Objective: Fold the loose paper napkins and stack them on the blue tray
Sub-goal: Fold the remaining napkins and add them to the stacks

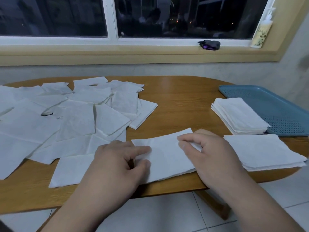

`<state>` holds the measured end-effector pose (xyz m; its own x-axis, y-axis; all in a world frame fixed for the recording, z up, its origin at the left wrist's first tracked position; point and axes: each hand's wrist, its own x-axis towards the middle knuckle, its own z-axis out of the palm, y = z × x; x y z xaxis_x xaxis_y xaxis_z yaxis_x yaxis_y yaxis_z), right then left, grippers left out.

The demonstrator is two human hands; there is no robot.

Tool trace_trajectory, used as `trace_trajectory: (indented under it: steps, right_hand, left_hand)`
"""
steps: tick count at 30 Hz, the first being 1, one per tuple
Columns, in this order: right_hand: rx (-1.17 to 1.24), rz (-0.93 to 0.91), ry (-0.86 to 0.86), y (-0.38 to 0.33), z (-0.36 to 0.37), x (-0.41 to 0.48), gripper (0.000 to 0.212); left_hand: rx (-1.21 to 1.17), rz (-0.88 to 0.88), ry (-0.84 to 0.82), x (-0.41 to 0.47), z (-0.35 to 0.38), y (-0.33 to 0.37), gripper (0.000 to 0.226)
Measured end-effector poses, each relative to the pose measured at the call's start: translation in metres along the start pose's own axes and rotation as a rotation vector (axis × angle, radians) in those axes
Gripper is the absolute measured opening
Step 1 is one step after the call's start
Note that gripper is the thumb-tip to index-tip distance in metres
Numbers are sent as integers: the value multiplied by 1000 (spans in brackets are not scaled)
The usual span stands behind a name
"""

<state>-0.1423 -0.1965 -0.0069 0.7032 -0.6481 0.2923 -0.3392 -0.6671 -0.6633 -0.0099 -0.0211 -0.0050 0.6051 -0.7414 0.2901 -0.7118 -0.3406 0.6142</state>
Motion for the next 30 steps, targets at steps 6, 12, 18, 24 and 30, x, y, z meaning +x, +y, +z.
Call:
trace_trajectory:
  steps: [6, 12, 18, 24, 30]
  right_hand:
    - [-160, -62, -63, 4, 8, 1, 29]
    - [-260, -70, -66, 4, 9, -1, 30]
    - [-297, -11, -85, 4, 6, -1, 31]
    - [-338, 18, -127, 1, 0, -4, 33]
    - [-313, 7, -169, 3, -10, -10, 28]
  left_hand:
    - [130, 29, -16, 0, 1, -3, 19]
    - [216, 21, -21, -1, 6, -8, 27]
    - [301, -36, -23, -1, 5, -8, 39]
    - [335, -11, -87, 1, 2, -4, 38]
    - [152, 26, -94, -3, 1, 5, 29]
